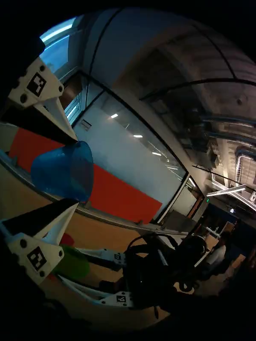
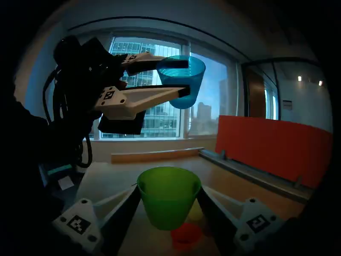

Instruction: Pour water

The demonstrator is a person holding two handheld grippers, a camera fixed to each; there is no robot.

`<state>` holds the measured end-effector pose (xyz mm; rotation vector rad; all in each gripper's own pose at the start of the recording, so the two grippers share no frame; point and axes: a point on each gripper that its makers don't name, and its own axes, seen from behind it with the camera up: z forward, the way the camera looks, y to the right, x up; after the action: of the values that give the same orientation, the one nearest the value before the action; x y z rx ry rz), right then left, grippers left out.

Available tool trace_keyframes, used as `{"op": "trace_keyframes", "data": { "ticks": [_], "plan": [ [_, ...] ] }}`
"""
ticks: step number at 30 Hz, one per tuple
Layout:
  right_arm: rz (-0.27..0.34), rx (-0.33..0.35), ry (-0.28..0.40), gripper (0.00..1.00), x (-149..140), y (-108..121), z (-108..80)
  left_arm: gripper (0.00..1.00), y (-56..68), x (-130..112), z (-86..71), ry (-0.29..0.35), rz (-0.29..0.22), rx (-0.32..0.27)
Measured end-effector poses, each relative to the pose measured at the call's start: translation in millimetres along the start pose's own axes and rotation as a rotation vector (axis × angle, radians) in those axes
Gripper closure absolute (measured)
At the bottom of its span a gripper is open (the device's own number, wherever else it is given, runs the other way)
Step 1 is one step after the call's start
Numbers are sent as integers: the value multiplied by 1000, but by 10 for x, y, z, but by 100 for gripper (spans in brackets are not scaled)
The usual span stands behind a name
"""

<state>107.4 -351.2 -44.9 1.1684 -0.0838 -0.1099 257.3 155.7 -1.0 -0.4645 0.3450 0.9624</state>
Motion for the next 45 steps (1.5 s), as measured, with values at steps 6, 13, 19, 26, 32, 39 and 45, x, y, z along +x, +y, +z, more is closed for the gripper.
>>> {"op": "trace_keyframes", "data": {
  "ticks": [6,13,19,26,32,39,45],
  "plan": [
    [-1,-3,0,9,-6,12,-3,15,-3,39,1,4,33,2],
    [1,-6,1,9,-9,33,0,15,-8,85,3,13,62,5],
    [-1,-6,1,9,-1,36,0,15,-12,80,7,13,84,8],
    [-4,-9,2,9,2,44,-5,15,-23,70,4,12,100,13],
    [-7,-11,0,9,-2,49,-6,15,-40,72,0,14,119,18],
    [-12,-12,0,10,8,47,-13,15,-40,80,-5,17,145,20],
    [-12,-13,2,10,14,55,-19,15,-45,106,-13,20,161,22]
  ]
}}
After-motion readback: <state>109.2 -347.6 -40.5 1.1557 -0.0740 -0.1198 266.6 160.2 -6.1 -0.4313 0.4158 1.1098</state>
